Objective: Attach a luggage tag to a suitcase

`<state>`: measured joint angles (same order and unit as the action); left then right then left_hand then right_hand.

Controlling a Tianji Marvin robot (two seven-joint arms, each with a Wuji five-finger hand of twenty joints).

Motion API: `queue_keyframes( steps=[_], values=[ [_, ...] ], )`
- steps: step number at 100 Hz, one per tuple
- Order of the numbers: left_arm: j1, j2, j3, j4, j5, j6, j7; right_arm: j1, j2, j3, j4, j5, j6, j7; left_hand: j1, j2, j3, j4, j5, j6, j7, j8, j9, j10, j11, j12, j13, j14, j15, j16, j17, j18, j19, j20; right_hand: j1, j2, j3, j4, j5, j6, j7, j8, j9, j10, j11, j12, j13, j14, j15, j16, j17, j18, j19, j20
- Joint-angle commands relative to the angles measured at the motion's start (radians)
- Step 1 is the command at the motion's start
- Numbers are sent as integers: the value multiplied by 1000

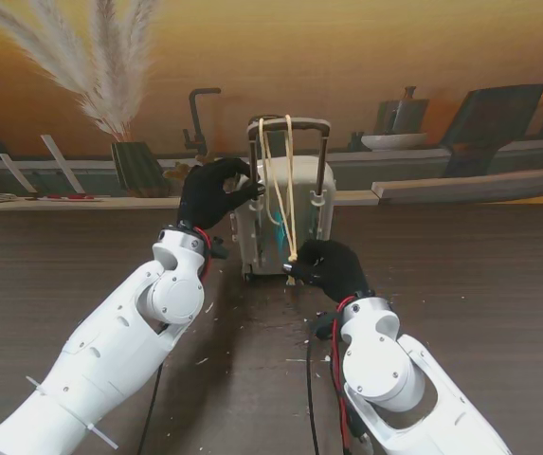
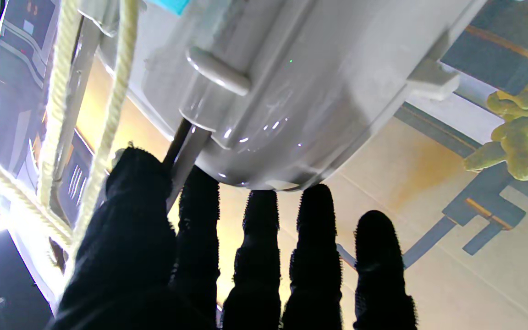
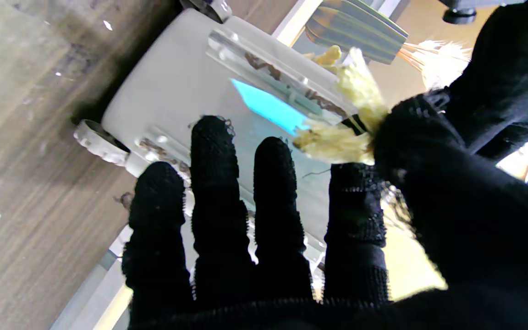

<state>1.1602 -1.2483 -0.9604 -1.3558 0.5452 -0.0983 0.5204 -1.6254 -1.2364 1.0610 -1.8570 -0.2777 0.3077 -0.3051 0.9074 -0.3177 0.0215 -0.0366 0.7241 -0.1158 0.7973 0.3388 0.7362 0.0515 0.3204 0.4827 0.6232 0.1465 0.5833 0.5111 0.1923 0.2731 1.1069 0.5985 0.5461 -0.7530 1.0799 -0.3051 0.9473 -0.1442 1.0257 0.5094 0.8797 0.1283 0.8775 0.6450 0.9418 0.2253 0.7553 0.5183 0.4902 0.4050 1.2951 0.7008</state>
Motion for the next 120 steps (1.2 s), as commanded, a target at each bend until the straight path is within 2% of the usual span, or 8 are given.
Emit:
queue_keyframes(
  steps=[1,25,65,120],
  values=[
    [16,-1,10,0,8,10,-31,-25,12,3,5,-2,-4,19,82,16,67,16,89,-21,104,46,163,3,214,94,55,-30,78,44,4,-49,29,4,50,29,17,26,23,-47,15,30,14,3,-11,-15,13,2,-11,-4,-9,3,-7,-11],
    [23,5,6,-12,21,11,-41,-66,15,7,43,13,-13,27,81,14,71,16,89,-21,105,47,165,4,214,96,56,-31,80,43,5,-49,33,2,52,29,16,27,22,-44,16,33,14,4,-11,-14,13,2,-11,-4,-9,3,-8,-12],
    [34,9,5,-28,31,25,-49,-85,18,6,100,22,-13,38,80,10,80,17,91,-14,106,47,169,6,214,98,58,-29,82,43,7,-48,39,-1,52,30,18,27,20,-42,17,39,14,3,-10,-14,13,0,-11,-4,-9,0,-10,-13],
    [35,10,10,-35,33,37,-57,-38,8,-30,210,51,23,49,81,9,88,14,93,-9,107,48,171,9,216,100,59,-28,85,45,9,-47,47,-2,52,33,19,27,18,-39,16,43,11,4,-9,-17,12,-2,-12,-5,-9,-4,-12,-15]
  ],
)
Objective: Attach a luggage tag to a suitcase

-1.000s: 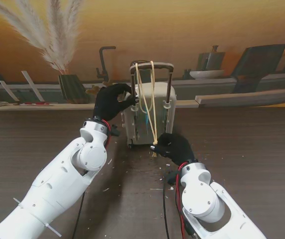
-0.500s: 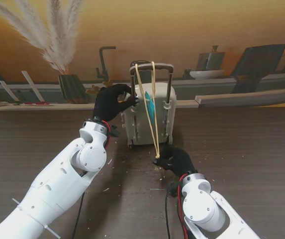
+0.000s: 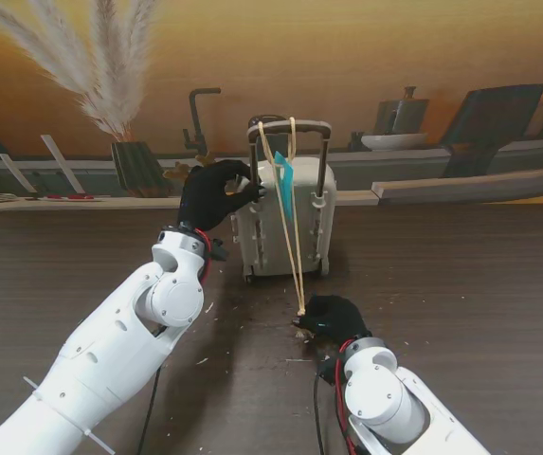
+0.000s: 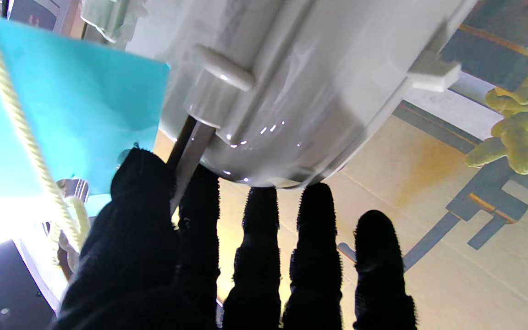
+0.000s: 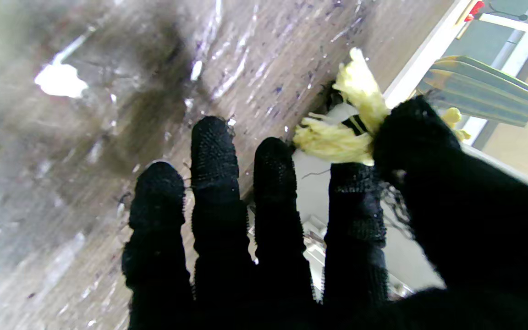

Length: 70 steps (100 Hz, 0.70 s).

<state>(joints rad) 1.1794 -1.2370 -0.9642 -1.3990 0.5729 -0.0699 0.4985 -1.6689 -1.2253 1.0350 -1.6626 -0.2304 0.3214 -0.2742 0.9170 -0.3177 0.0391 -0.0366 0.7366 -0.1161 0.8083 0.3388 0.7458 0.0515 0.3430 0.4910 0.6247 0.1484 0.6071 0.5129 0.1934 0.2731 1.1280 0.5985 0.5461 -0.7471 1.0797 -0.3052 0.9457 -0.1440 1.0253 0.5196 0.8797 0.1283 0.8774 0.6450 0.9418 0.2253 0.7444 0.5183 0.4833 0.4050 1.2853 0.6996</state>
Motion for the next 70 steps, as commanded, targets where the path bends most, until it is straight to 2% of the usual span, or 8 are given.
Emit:
queue_keyframes(
  steps=[1,55,68,70],
  values=[
    [16,-1,14,8,5,9,-35,7,-3,-4,18,5,10,19,71,8,70,14,81,-9,96,48,161,9,193,92,58,-29,61,43,8,-47,26,-2,52,28,19,27,20,-40,17,33,12,3,-8,-17,12,-2,0,-5,-2,-4,-3,-14],
    [21,0,16,0,4,17,-42,37,-10,-29,79,28,26,26,69,9,74,13,80,-8,96,48,160,10,193,92,56,-30,60,43,7,-46,27,-4,35,26,17,24,5,-53,4,28,-1,3,-11,-21,4,-4,-5,-8,-6,-9,-8,-18],
    [22,-1,15,-2,3,18,-41,32,-9,-25,72,32,16,27,64,14,75,15,67,-21,94,53,149,5,189,92,48,-33,57,42,6,-51,27,-4,-26,50,5,24,-172,67,-154,-93,-69,15,-37,-45,-48,-1,-22,-13,-49,-25,-33,-31],
    [22,-1,14,-3,2,18,-41,31,-9,-25,70,32,14,26,63,16,75,16,64,-23,94,55,144,5,188,92,45,-33,56,42,5,-52,26,-5,-37,60,8,34,-176,90,-214,-78,-80,17,-34,-58,-57,-1,-22,-14,-54,-27,-34,-33]
  ],
)
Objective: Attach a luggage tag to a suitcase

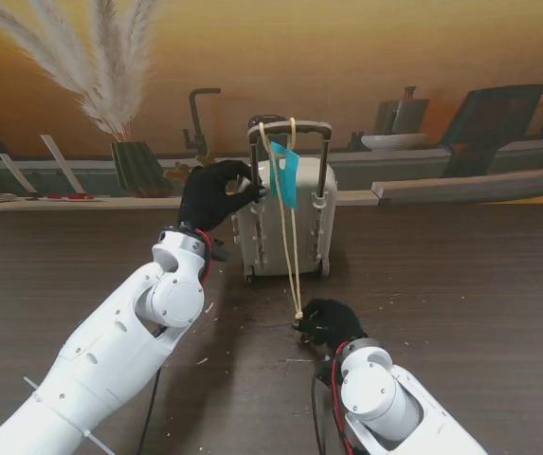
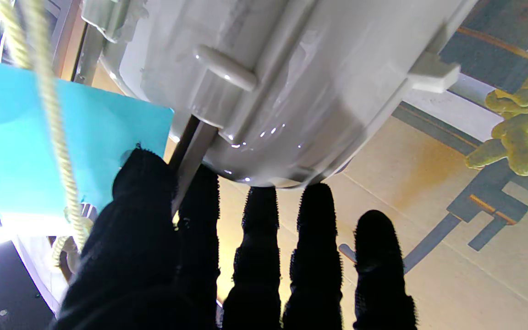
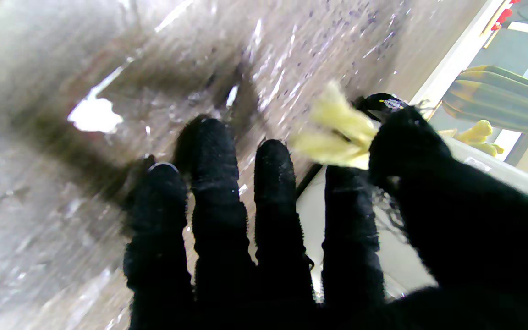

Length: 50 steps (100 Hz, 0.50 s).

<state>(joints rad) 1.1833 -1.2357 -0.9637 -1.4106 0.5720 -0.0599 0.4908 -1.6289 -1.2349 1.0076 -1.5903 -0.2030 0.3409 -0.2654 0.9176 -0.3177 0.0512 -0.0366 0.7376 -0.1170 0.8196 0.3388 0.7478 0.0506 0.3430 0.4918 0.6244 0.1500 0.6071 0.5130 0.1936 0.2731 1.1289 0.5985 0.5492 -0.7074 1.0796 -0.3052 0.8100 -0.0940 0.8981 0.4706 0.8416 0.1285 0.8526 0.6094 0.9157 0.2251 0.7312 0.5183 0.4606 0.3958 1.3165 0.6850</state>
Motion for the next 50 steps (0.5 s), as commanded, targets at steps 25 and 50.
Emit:
queue_keyframes(
  steps=[25,50],
  values=[
    [30,-7,7,-2,-7,6,-15,-37,-2,21,-35,12,-45,-12,17,38,59,31,-10,-6,17,42,84,14,168,87,5,-25,55,50,-13,-58,17,-8,-105,60,18,163,-125,186,-399,-4,-140,49,-63,-103,-119,15,-100,-62,-106,-33,-173,-85],
    [52,-7,-11,-34,-3,7,1,-73,0,48,-95,-24,-95,-53,-170,116,107,33,-149,120,-299,22,-115,28,82,44,-125,-18,-18,44,-104,-65,-91,-22,-116,69,7,161,-167,220,-433,-53,-206,61,-106,-163,-181,21,-194,-108,-162,-52,-261,-157]
  ],
)
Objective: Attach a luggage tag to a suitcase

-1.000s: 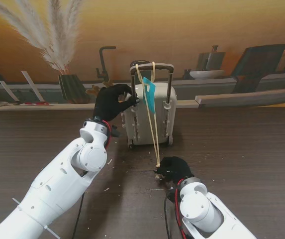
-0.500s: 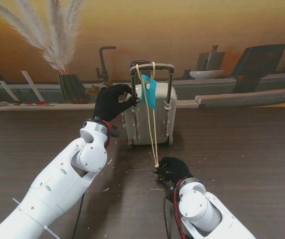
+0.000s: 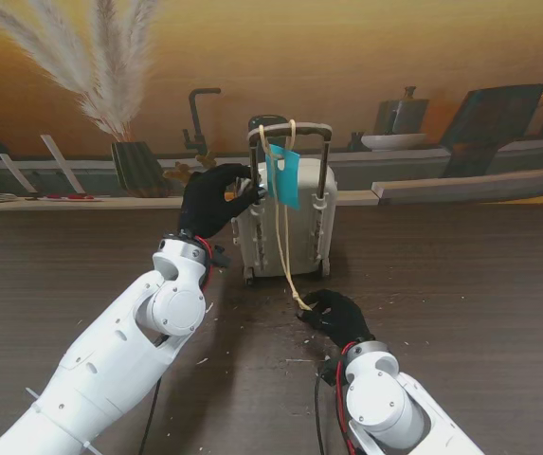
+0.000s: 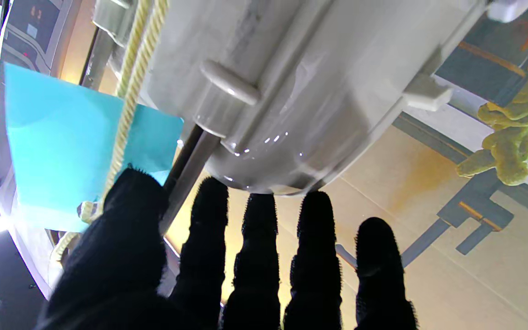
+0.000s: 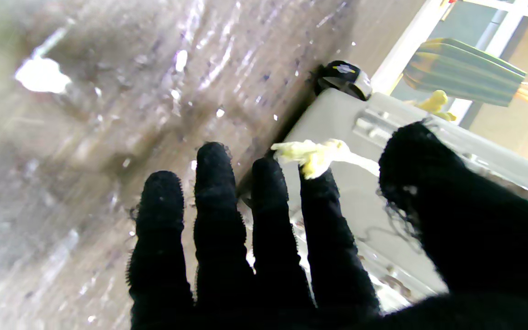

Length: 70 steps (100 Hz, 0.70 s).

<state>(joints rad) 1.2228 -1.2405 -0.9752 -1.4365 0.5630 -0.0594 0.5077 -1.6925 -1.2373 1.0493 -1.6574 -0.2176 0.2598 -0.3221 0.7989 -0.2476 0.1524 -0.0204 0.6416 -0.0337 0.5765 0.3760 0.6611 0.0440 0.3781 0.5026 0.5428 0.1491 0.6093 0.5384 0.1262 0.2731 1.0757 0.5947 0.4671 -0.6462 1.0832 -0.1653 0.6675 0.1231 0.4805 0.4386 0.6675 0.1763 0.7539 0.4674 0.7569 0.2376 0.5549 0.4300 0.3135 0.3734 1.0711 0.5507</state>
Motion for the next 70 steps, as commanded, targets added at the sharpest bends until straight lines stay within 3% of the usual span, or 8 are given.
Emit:
queue_keyframes(
  steps=[1,16,32,43,56,64,66,70],
  values=[
    [14,-2,0,-9,6,6,-15,-10,2,7,-30,-11,-16,2,-65,51,3,18,-74,46,-83,-26,-53,35,32,23,-62,-17,-36,13,-50,-65,-60,-23,-35,10,1,21,-25,2,-15,-23,-33,12,-9,-25,-24,9,-23,-22,-16,-31,-20,-28],
    [18,-1,-9,-18,5,-6,-12,-21,5,27,-61,-30,-34,-9,-137,80,-62,29,-233,95,-246,-113,-263,26,-94,-83,-219,-40,-229,-80,-133,-62,-315,-77,-41,15,-8,20,-36,5,-17,-31,-53,12,-22,-40,-46,7,-48,-34,-37,-42,-45,-49],
    [19,-3,-16,-23,11,-25,7,-36,9,55,-99,-47,-49,-16,-174,113,-119,47,-337,110,-332,-160,-430,12,-185,-160,-349,-75,-390,-167,-177,-79,-583,-128,-43,16,-15,20,-42,11,-21,-38,-63,15,-27,-49,-61,9,-60,-38,-53,-49,-61,-64],
    [33,0,-31,-49,23,-28,15,-56,16,87,-142,-72,-67,-13,-179,120,-132,56,-351,114,-346,-161,-464,7,-201,-170,-371,-84,-435,-184,-163,-83,-716,-127,-47,21,-24,19,-46,9,-25,-42,-73,17,-35,-56,-77,10,-73,-43,-67,-53,-76,-75],
    [89,10,-71,-137,27,-14,-4,-94,32,140,-203,-123,-103,6,-166,118,-131,59,-329,120,-345,-157,-446,12,-198,-168,-357,-81,-445,-180,-136,-73,-782,-102,-54,33,-44,21,-47,5,-32,-47,-82,16,-52,-68,-90,12,-96,-52,-78,-57,-91,-88],
    [147,24,-111,-226,35,9,-47,-122,41,177,-238,-145,-134,23,-152,115,-128,60,-299,124,-342,-154,-412,20,-195,-167,-331,-75,-445,-177,-104,-61,-820,-83,-58,38,-53,22,-44,3,-34,-48,-85,15,-58,-72,-95,10,-104,-54,-84,-59,-96,-94],
    [164,29,-121,-250,35,16,-66,-128,42,185,-245,-146,-141,26,-147,120,-136,59,-295,127,-353,-151,-404,21,-199,-166,-326,-74,-449,-174,-82,-57,-868,-35,-57,38,-54,23,-43,3,-35,-49,-86,16,-59,-73,-97,11,-106,-55,-87,-59,-98,-95],
    [198,37,-142,-297,31,29,-98,-141,46,199,-258,-155,-157,31,-143,120,-135,60,-290,129,-354,-150,-403,24,-201,-166,-326,-71,-451,-174,-78,-55,-874,-26,-57,39,-57,23,-43,2,-37,-49,-85,16,-61,-74,-97,12,-108,-55,-89,-58,-101,-96]
  ],
)
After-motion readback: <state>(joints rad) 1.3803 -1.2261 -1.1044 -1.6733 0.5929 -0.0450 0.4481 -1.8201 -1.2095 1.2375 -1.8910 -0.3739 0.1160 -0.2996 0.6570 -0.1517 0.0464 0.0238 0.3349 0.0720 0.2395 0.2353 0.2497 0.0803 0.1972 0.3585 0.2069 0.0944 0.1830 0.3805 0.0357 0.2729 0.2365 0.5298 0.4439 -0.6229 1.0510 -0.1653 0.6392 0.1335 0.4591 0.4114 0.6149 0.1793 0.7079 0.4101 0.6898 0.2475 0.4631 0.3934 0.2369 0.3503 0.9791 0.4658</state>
